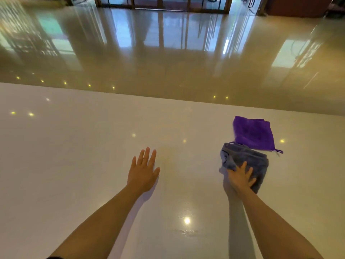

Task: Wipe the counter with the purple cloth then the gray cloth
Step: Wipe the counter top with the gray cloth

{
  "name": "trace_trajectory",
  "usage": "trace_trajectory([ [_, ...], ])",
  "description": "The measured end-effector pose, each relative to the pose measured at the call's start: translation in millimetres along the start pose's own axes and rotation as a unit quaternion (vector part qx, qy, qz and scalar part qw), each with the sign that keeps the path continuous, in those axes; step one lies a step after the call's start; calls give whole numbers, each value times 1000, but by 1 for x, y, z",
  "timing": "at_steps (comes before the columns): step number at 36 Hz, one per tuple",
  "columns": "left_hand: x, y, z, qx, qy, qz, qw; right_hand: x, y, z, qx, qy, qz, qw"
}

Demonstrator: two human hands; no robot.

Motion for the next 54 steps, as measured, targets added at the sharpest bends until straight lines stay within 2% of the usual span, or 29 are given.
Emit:
trace_trajectory([
  [12, -3, -120, 5, 15, -16, 4, 1000, -76, -79, -7, 23, -26, -54, 998],
  [18, -7, -158, 4, 24, -28, -8, 999, -120, -128, -22, 86, -42, -72, 993],
  [28, -12, -199, -6, 37, -38, -33, 998, -195, -205, -65, 190, -118, -85, 971],
  [37, -33, -215, -30, 64, -95, -34, 993, -233, -233, -118, 314, -168, -122, 927],
  [45, -29, -210, -27, 81, -105, -31, 991, -230, -221, -148, 419, -219, -166, 866],
  [49, -29, -205, -30, 97, -104, -34, 989, -217, -208, -145, 450, -221, -211, 839],
  [54, -26, -200, -31, 119, -88, -46, 988, -190, -188, -137, 464, -214, -228, 829],
])
Point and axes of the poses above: each hand's wrist, its own z-axis towards the middle knuckle, its own x-axis out of the back of the hand, y = z × x, the point moved 6 cm from there along z, towards the middle knuckle, and after that the axes turned 9 degrees about x, right-handed, at the moved point
